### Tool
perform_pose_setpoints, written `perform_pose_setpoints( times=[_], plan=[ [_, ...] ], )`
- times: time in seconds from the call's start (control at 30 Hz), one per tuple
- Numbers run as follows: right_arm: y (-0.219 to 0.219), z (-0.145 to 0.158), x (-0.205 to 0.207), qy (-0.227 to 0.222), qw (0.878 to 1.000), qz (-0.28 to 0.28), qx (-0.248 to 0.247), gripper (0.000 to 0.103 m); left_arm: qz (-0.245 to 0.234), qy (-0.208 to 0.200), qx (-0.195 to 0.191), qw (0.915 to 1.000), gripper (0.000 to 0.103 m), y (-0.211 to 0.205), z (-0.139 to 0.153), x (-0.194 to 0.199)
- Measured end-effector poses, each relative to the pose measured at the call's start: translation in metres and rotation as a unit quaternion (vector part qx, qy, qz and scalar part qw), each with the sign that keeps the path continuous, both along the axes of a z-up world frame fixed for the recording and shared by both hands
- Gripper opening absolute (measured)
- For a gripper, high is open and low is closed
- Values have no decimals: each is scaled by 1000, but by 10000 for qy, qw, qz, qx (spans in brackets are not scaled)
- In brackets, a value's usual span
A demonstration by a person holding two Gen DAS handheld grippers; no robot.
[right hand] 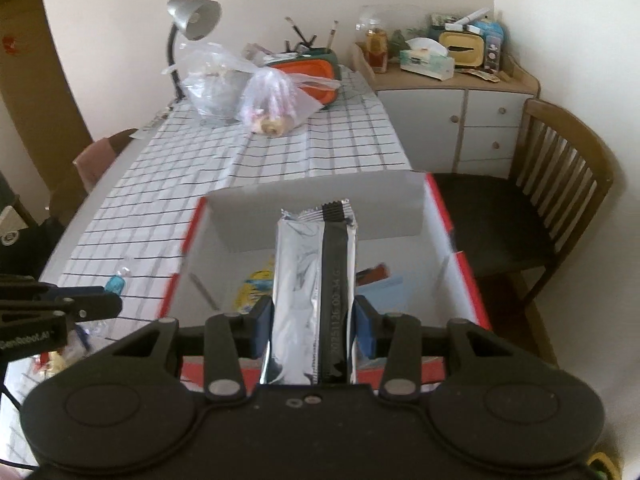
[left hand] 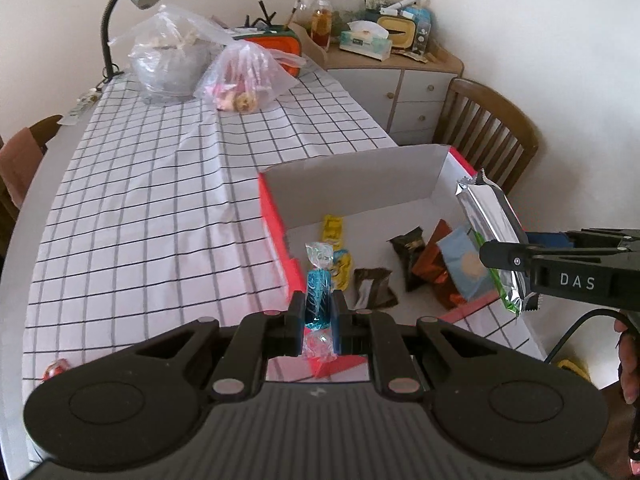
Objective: Organize snacks
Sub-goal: 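Carry the silver foil bar and teal candy over the red box with both tools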
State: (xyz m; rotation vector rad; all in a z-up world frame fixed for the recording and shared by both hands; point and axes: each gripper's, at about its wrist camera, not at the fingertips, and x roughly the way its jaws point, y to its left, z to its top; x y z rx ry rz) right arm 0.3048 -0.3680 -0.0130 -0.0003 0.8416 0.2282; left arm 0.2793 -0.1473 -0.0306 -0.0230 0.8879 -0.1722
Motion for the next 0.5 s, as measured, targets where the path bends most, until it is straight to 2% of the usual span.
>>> perform_pose_setpoints(
  times=[0.23, 0.5],
  plan=[
    [-29, -17, 36, 200, 9996, -132, -139, 41, 28, 251, -53, 9997, 12, -28, -13, 35],
    [-35, -37, 69, 487, 9985, 60, -229, 41, 115, 458, 218, 9986, 13, -54, -34, 72]
  ],
)
